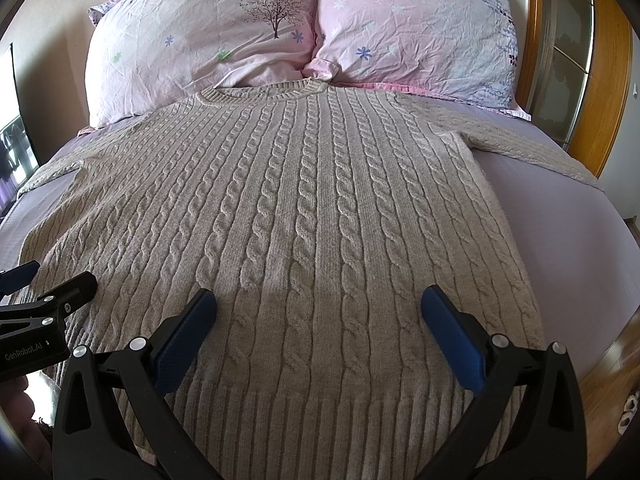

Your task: Fold small clothes

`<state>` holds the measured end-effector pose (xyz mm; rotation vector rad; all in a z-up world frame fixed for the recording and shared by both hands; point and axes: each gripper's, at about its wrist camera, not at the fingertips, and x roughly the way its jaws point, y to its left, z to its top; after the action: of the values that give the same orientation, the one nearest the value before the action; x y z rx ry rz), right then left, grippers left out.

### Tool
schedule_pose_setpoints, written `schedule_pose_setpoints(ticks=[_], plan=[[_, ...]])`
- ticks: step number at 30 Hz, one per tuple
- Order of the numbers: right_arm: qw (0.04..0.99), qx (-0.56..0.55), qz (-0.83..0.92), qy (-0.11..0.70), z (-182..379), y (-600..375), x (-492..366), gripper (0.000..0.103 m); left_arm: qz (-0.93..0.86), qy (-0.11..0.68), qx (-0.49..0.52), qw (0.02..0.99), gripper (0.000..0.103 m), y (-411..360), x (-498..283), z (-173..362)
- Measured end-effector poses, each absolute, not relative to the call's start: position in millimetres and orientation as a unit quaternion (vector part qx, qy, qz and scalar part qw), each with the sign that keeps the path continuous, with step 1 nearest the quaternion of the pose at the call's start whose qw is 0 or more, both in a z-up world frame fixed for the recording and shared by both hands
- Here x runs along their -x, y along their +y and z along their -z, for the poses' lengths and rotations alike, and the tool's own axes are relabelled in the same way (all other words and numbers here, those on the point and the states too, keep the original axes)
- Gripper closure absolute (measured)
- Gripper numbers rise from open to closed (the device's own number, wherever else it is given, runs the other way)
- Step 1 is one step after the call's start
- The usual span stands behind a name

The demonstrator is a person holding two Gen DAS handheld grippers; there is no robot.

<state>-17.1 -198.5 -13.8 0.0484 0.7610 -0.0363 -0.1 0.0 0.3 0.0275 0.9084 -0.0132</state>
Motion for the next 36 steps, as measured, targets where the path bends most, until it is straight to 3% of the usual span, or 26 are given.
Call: schedule_pose_setpoints(ticks=[26,36], plan=[[0.931,-0.020,0.014,0.364,13.0,-198.7,21.5,0.001,0.006,0.435,-0.014,0.900,0.002,-0.1,-0.3,-1.1],[0.930,-0.010,-0.092,0.355,6.7,-225.4,17.2,0.001,0.024,0.390,-0.025,0.920,0.002,0.0,8.1,-6.5]])
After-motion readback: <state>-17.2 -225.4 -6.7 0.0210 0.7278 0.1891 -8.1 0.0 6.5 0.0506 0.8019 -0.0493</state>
